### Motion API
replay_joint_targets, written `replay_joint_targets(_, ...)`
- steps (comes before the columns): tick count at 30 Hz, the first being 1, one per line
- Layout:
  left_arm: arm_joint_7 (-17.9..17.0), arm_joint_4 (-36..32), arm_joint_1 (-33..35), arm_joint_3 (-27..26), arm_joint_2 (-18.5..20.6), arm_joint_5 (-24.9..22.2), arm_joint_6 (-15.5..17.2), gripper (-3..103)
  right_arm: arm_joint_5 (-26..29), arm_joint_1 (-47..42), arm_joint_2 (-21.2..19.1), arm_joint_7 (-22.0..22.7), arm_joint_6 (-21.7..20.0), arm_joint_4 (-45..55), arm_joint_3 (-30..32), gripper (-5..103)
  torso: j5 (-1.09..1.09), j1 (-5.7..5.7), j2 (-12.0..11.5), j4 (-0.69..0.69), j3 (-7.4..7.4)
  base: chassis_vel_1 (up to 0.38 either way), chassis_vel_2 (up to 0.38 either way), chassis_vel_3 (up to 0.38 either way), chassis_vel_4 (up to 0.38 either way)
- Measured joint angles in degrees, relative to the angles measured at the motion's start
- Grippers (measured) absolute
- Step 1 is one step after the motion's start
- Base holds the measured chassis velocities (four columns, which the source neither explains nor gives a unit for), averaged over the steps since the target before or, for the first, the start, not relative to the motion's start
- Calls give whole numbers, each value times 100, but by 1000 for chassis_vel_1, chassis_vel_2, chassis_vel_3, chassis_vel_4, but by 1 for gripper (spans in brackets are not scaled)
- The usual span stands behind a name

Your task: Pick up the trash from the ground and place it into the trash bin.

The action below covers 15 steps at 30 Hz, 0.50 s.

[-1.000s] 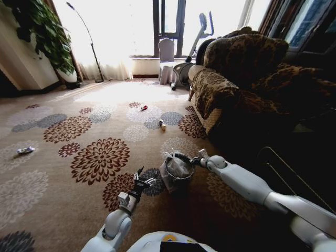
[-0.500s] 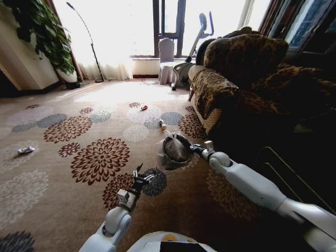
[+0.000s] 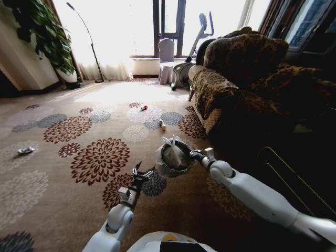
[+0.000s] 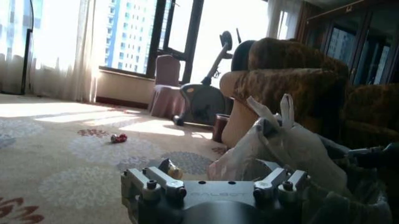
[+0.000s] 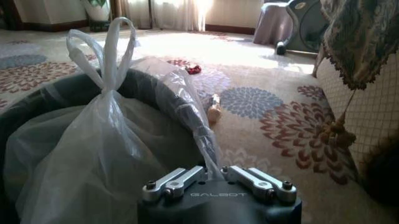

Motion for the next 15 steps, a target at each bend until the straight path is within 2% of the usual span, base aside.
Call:
replay_joint_targets(2, -2, 60, -48, -40, 4, -41, -10, 92, -3, 35, -4, -7, -51, -81, -2, 0, 0, 0, 0, 0, 0, -105, 117, 133, -99)
replay_joint_targets(7, -18, 122, -136, -50, 1, -87, -11, 94, -18, -13, -19, -10, -46, -114, 22, 0, 2, 0, 0, -2, 0, -177, 154, 182, -169)
replay_joint_targets(12, -44, 283, -273, -57, 23, -131, -2, 97, -36, -89, -42, -47, -7, -154, 47, 0, 3, 2, -1, -2, 3, -272, 251, 264, -252)
replay_joint_targets(15, -56, 435, -374, -56, 38, -148, 3, 94, -34, -95, -38, -63, 9, -162, 62, 0, 0, 2, 0, -2, 2, -306, 288, 300, -297)
